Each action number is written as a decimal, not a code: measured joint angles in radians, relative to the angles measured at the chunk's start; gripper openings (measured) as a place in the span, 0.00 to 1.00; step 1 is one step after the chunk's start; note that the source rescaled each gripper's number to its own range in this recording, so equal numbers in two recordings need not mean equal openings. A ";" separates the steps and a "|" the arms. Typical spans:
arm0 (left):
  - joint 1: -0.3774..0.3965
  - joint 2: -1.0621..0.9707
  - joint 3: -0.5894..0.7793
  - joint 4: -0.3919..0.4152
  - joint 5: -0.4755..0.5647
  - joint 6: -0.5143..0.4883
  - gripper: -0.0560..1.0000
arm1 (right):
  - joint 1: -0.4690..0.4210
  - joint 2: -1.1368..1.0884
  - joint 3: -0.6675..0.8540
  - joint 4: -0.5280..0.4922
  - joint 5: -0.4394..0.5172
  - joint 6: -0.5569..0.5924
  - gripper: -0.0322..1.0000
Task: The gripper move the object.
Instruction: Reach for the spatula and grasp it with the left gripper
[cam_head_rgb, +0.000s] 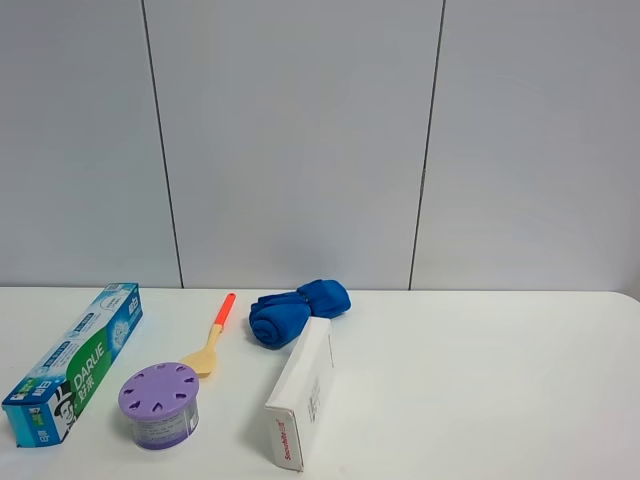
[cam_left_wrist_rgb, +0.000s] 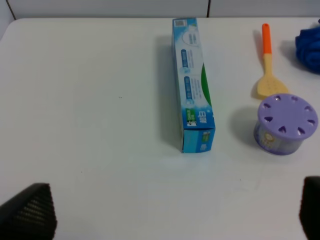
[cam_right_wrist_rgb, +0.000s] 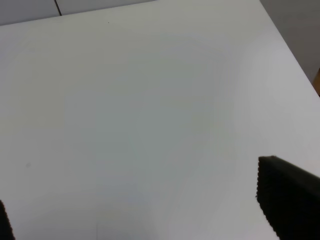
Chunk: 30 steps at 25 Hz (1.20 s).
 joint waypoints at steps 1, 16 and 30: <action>0.000 0.000 0.000 0.000 0.000 0.000 1.00 | 0.000 0.000 0.000 0.000 0.000 0.000 1.00; 0.000 0.538 -0.303 -0.098 -0.071 -0.007 1.00 | 0.000 0.000 0.000 0.000 0.000 0.000 1.00; -0.050 1.275 -0.820 -0.195 -0.121 0.059 1.00 | 0.000 0.000 0.000 0.000 0.000 0.000 1.00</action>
